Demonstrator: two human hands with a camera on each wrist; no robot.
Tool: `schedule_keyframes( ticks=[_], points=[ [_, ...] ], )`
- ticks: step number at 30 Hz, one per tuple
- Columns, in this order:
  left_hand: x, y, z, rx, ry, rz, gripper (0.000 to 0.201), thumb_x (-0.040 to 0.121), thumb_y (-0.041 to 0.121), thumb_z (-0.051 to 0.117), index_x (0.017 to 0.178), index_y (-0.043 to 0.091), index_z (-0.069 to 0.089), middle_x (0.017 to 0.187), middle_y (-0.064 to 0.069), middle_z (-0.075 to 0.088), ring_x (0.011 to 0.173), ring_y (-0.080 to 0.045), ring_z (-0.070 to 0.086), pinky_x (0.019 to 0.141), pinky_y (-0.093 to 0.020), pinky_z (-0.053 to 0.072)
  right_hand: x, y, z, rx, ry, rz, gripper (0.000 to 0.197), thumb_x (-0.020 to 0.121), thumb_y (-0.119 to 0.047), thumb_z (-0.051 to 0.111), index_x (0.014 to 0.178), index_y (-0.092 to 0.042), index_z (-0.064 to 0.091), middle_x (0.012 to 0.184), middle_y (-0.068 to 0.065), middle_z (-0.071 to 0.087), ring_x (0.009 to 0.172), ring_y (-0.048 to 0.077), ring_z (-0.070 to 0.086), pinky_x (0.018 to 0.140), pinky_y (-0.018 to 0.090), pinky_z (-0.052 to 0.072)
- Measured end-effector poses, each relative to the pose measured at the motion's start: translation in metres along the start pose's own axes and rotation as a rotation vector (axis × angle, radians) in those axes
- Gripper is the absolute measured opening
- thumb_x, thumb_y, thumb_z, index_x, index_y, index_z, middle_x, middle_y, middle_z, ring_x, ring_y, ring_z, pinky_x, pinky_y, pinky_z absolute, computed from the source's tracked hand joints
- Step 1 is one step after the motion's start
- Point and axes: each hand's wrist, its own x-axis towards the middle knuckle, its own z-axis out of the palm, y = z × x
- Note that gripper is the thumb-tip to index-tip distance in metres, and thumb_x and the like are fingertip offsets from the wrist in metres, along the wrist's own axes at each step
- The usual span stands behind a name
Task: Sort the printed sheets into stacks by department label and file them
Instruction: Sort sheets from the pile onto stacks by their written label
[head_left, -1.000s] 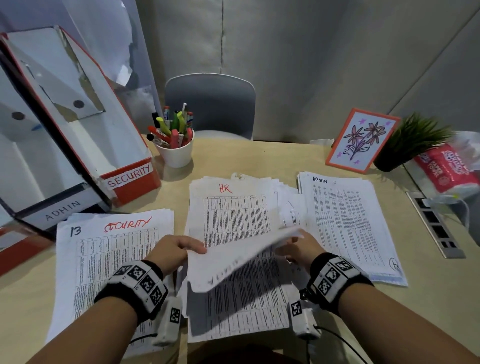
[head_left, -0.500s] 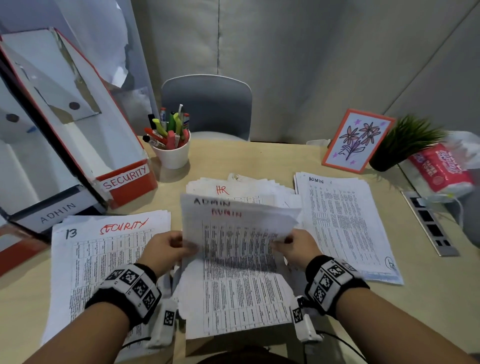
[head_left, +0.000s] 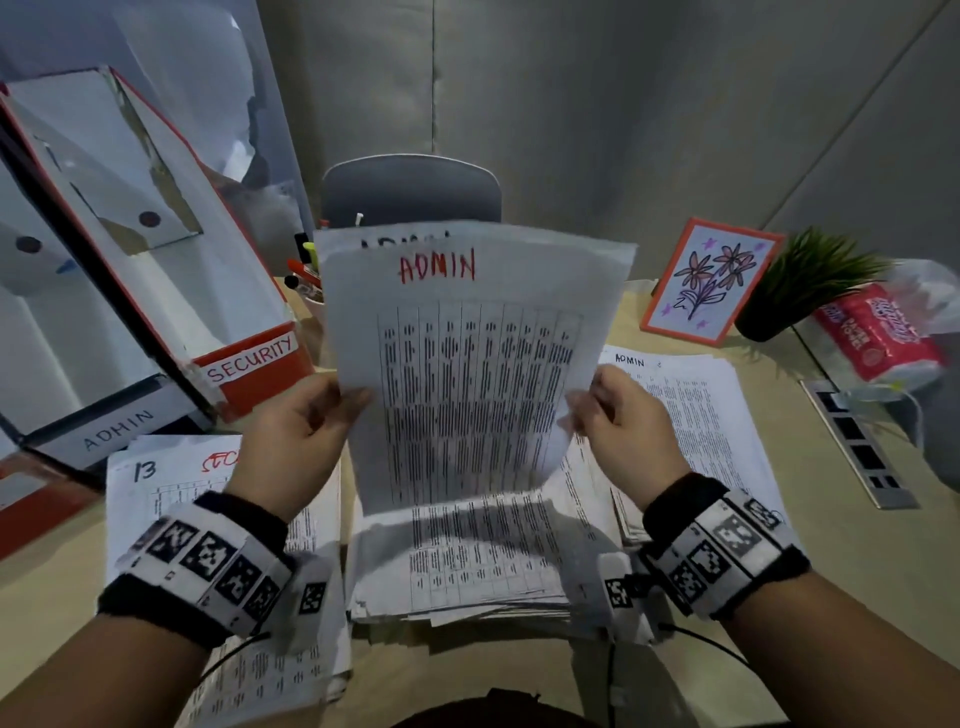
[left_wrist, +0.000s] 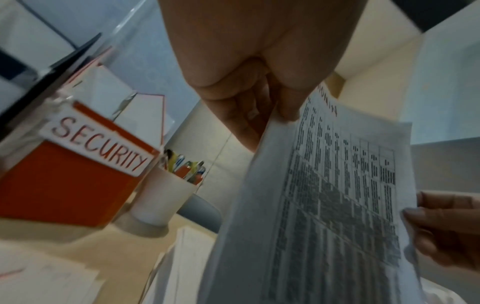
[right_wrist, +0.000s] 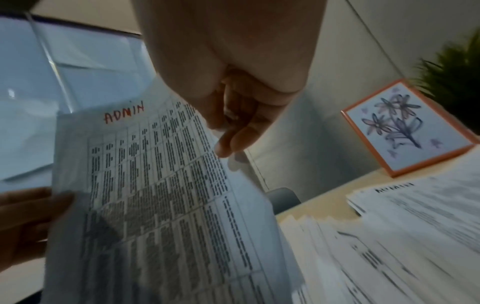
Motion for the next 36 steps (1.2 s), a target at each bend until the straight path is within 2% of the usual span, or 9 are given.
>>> schedule_keyframes(
  ticks=[3,7,11,14,18,23,26,31,36],
  points=[
    [-0.007,0.013,-0.004,0.158,0.073,0.152,0.011,0.087,0.042,0.054,0.082,0.048,0.062,0.08,0.033,0.065,0.077,0.011,0.06,0.066,-0.005,0.045,-0.008,-0.003,-0.004,-0.065,0.023,-0.085,0.017,0.096,-0.02,0.051,0.085,-0.03,0.058,0.081,-0.001,0.071,0.076,0.012,0.069,0.072,0.036,0.054],
    [-0.022,-0.007,0.01,0.271,0.009,0.116,0.026,0.091,0.043,0.049,0.083,0.025,0.065,0.071,0.021,0.061,0.066,0.007,0.055,0.057,-0.019,0.042,-0.017,0.027,0.008,-0.216,-0.075,-0.005,0.015,0.096,-0.018,0.049,0.089,-0.014,0.061,0.079,-0.002,0.069,0.077,0.016,0.066,0.074,0.04,0.054],
    [-0.031,-0.02,0.025,0.287,0.004,0.032,0.024,0.091,0.025,0.055,0.093,0.007,0.072,0.075,0.009,0.063,0.064,0.0,0.052,0.058,-0.016,0.04,-0.021,0.034,0.023,-0.235,-0.128,0.057,0.02,0.097,-0.019,0.049,0.078,-0.021,0.057,0.079,0.002,0.067,0.063,0.0,0.055,0.059,0.02,0.041],
    [-0.026,-0.01,0.027,0.298,0.009,0.052,0.024,0.092,0.024,0.055,0.099,0.008,0.071,0.082,0.004,0.065,0.071,-0.014,0.055,0.059,-0.019,0.041,-0.012,0.029,0.022,-0.141,-0.061,0.105,0.025,0.097,-0.019,0.049,0.072,-0.017,0.05,0.071,0.003,0.062,0.059,0.001,0.059,0.053,0.012,0.039],
    [-0.018,0.005,0.027,0.223,-0.052,0.017,0.016,0.09,0.035,0.051,0.09,0.026,0.065,0.071,0.018,0.065,0.062,-0.001,0.058,0.055,-0.011,0.041,0.002,0.023,0.0,-0.003,0.013,0.178,0.027,0.097,-0.006,0.043,0.07,-0.01,0.041,0.066,0.005,0.05,0.056,0.016,0.048,0.045,0.008,0.037],
    [-0.015,-0.01,0.033,0.049,-0.194,-0.164,0.014,0.093,0.013,0.058,0.098,0.025,0.065,0.08,0.002,0.072,0.069,-0.007,0.069,0.064,-0.017,0.055,0.025,0.058,-0.069,-0.134,-0.008,0.333,0.027,0.093,-0.003,0.039,0.068,-0.009,0.047,0.058,0.008,0.049,0.055,0.021,0.045,0.054,0.027,0.037],
    [-0.017,-0.04,0.029,0.224,-0.336,-0.323,0.013,0.091,0.02,0.062,0.102,0.027,0.063,0.093,0.002,0.069,0.082,-0.014,0.066,0.077,-0.032,0.053,0.035,0.092,-0.123,-0.248,0.031,0.466,0.024,0.093,-0.006,0.042,0.071,-0.008,0.052,0.059,0.01,0.049,0.058,0.023,0.044,0.048,0.026,0.031],
    [-0.025,-0.09,0.021,0.308,-0.309,-0.562,0.017,0.09,0.026,0.064,0.107,0.023,0.061,0.096,-0.004,0.067,0.082,-0.023,0.064,0.084,-0.043,0.05,0.035,0.135,-0.188,-0.471,0.023,0.67,0.037,0.1,-0.024,0.037,0.071,-0.006,0.053,0.057,0.011,0.055,0.048,0.021,0.044,0.047,0.024,0.033],
    [-0.024,-0.177,0.018,0.155,-0.303,-0.73,0.031,0.091,0.022,0.063,0.121,0.023,0.058,0.11,-0.013,0.065,0.09,-0.036,0.065,0.08,-0.055,0.053,0.042,0.142,-0.196,-0.628,-0.014,0.787,0.028,0.094,-0.005,0.04,0.068,-0.008,0.046,0.103,0.025,0.056,0.073,0.028,0.057,0.052,0.022,0.036]
  ],
)
